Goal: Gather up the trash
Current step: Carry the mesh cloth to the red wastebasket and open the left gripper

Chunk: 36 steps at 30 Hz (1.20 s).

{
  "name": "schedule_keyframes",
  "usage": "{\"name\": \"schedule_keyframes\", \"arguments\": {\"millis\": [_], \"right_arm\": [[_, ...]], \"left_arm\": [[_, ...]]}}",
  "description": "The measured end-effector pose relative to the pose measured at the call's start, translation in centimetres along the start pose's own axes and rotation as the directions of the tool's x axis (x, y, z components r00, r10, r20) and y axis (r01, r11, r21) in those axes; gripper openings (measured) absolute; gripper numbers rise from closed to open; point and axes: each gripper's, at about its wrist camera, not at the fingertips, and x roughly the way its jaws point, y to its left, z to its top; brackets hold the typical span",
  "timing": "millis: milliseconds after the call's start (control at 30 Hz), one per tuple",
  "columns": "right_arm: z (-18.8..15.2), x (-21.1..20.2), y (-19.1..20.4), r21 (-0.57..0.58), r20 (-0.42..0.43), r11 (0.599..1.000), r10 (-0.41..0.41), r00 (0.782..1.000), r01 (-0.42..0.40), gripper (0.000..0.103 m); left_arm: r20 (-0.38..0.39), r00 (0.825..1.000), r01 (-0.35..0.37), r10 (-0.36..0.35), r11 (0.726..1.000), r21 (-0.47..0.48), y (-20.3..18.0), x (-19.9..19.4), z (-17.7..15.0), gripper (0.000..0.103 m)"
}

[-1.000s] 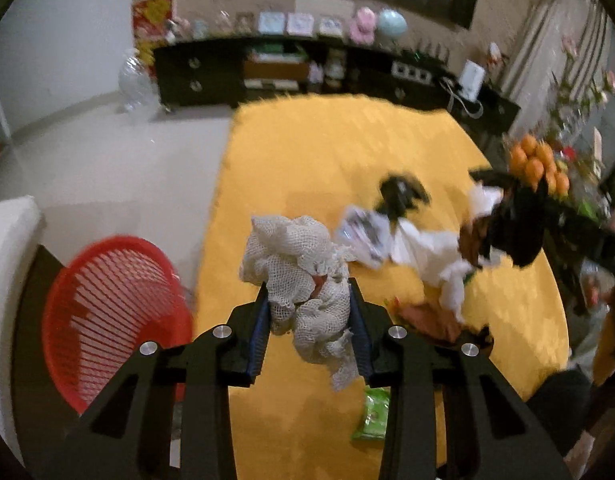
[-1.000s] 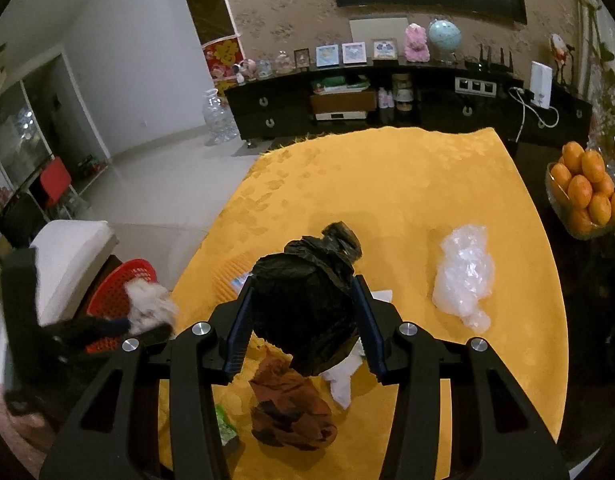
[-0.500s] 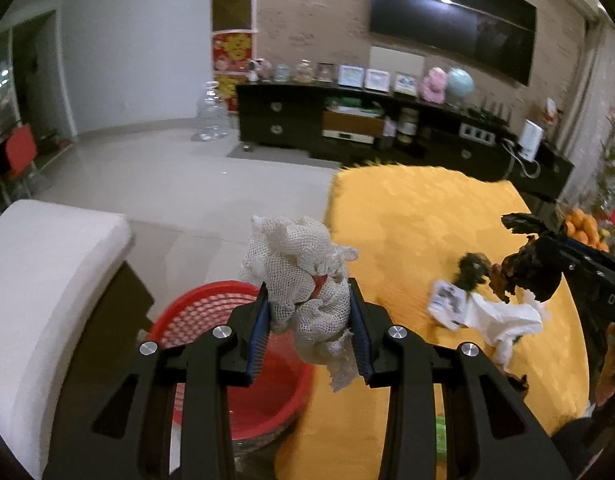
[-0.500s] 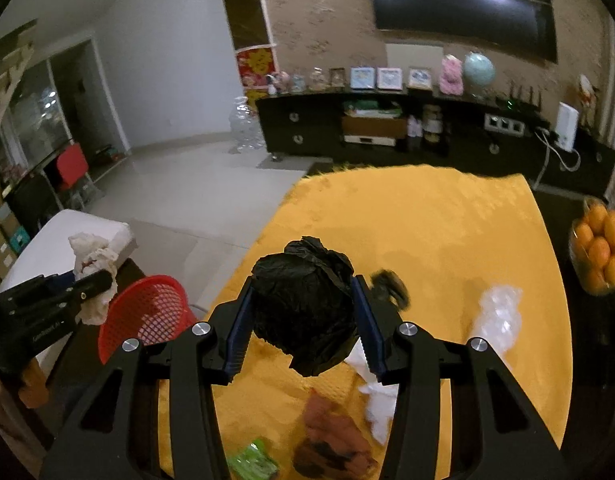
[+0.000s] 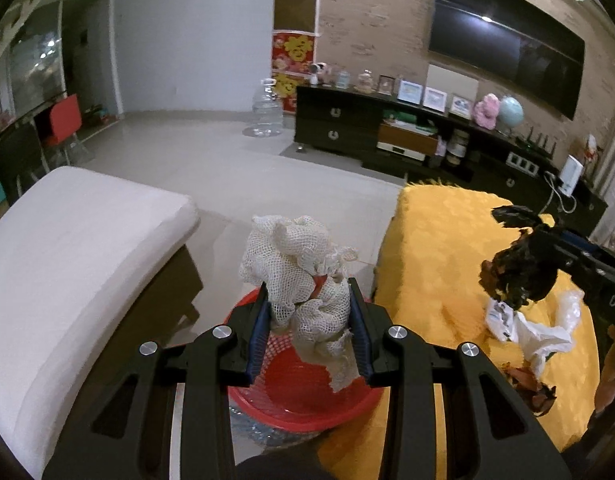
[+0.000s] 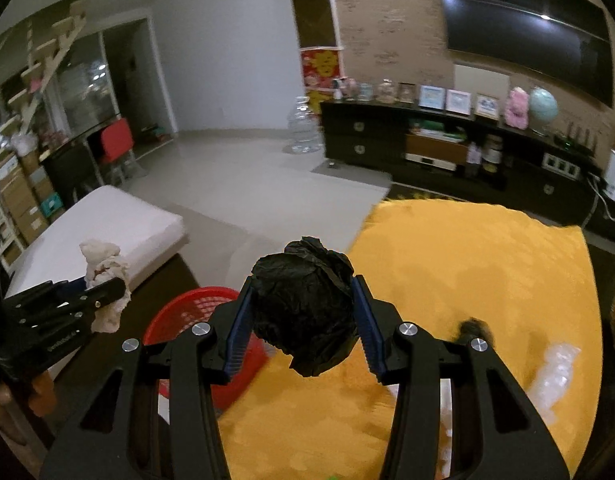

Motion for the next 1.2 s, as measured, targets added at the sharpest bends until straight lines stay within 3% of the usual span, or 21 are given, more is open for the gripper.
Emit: {"name": "schedule_keyframes", "arguments": {"millis": [433, 833, 900, 1067, 1133, 1200], "right_arm": [[0.8, 4.4, 6.9, -0.1, -0.068, 0.988, 0.108, 0.992, -0.115, 0.046], [0.1, 9.7, 10.1, -0.115, -0.18, 0.98, 0.142, 0.973, -0.165, 0.047], [-0.3, 10.4, 10.3, -0.116, -0.199, 0.979, 0.144, 0.969, -0.169, 0.048], [-1.3, 11.6, 10.4, -0.087, -0.245, 0.978, 0.162, 0.956, -0.188, 0.067], [-1.4, 11.6, 10.2, -0.075, -0.247, 0.98, 0.16, 0.956, -0.184, 0.068], [-1.5, 11.3, 9.9, -0.067, -0.243, 0.982, 0.158, 0.957, -0.179, 0.068]], "left_arm": [[-0.019, 0.999, -0.044, 0.043, 0.998, -0.052, 3.0, 0.8, -0.7, 0.034], [-0.133, 0.991, -0.04, 0.032, 0.997, -0.061, 4.1, 5.4, -2.5, 0.034], [-0.148, 0.989, -0.037, 0.027, 0.997, -0.07, 4.4, 5.8, -2.9, 0.037], [-0.163, 0.986, -0.031, 0.018, 0.997, -0.074, 4.6, 6.4, -3.0, 0.048], [-0.162, 0.987, -0.033, 0.021, 0.997, -0.075, 4.6, 6.4, -3.0, 0.057], [-0.157, 0.987, -0.032, 0.019, 0.997, -0.077, 4.6, 6.2, -3.1, 0.059]]}}
